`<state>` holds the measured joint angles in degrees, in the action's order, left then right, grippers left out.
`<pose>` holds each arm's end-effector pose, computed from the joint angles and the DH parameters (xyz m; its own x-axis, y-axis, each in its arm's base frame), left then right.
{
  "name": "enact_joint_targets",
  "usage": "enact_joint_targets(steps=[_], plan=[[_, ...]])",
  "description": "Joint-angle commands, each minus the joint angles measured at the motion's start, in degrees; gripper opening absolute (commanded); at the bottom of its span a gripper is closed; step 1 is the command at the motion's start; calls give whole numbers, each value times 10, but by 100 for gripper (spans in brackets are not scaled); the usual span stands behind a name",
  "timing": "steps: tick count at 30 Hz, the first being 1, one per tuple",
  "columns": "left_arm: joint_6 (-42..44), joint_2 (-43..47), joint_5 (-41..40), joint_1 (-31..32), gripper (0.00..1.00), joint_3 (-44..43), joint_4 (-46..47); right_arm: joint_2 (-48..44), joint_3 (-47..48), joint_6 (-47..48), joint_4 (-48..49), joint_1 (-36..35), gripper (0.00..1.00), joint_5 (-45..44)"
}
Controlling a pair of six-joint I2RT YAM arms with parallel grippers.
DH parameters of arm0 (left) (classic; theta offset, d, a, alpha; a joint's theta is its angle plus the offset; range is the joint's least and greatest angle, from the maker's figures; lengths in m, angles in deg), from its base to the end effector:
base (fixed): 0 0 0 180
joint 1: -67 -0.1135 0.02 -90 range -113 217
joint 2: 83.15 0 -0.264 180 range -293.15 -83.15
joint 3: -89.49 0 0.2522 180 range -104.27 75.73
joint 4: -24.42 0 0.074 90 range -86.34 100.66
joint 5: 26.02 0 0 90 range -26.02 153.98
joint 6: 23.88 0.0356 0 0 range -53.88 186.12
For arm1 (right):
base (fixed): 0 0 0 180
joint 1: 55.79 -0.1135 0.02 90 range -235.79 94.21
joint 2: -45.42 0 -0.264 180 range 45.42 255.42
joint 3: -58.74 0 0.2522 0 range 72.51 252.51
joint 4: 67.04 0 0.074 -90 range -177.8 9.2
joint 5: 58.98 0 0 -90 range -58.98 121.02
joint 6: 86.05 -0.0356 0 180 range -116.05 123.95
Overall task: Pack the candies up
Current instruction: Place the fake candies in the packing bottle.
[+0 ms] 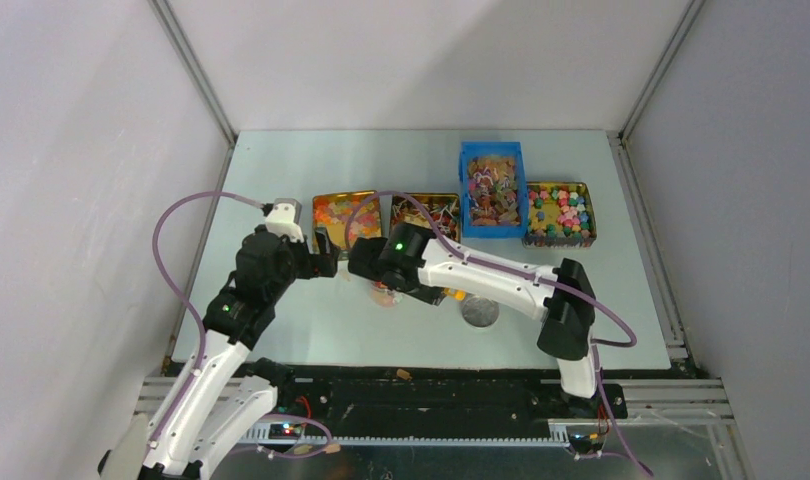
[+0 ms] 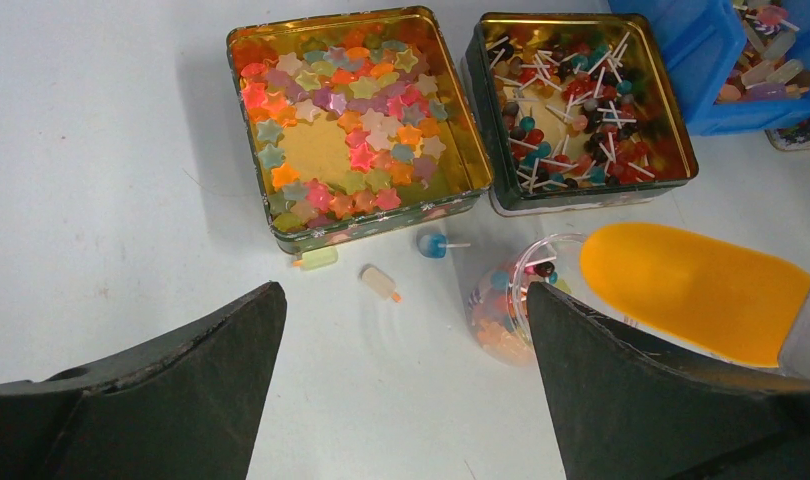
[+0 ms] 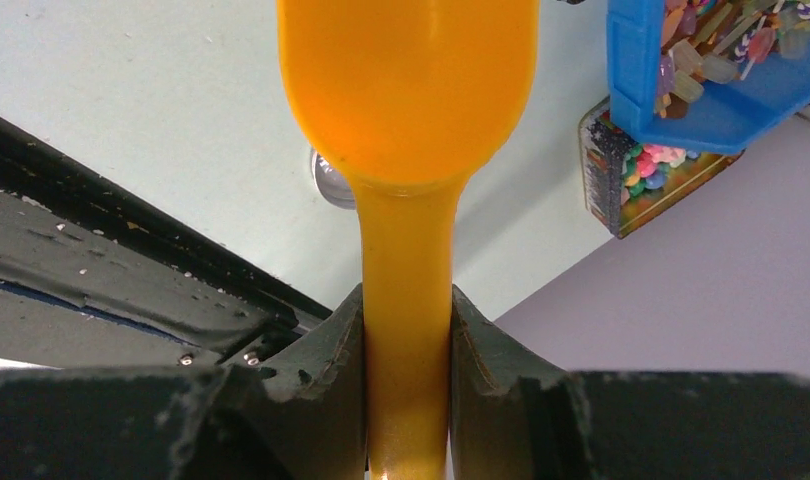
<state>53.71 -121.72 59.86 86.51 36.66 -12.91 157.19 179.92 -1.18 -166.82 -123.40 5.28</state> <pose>0.1505 -0.0506 0.2973 -0.4189 -0.0790 -0.9046 0.1851 0.9679 -0.1702 0.1537 0.3326 0.2938 -0.4539 -0.8904 -0.0324 -0.7965 0.4218 -0.4331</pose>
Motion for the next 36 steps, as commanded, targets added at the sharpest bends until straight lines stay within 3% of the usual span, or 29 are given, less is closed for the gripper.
enact_joint_targets(steps=[1,9,19,28,36], plan=[[11,6,0,4,98,-13,9,2,22,2,-9,-6,0,-34],[11,4,0,5,98,-13,10,-7,23,1,1,-11,0,-38],[10,4,0,6,98,-13,9,-67,-3,-1,75,-3,0,36],[11,4,-2,8,98,-12,9,-165,-105,-23,178,37,0,130],[11,2,-3,10,98,-12,8,-272,-225,-58,269,116,0,223]])
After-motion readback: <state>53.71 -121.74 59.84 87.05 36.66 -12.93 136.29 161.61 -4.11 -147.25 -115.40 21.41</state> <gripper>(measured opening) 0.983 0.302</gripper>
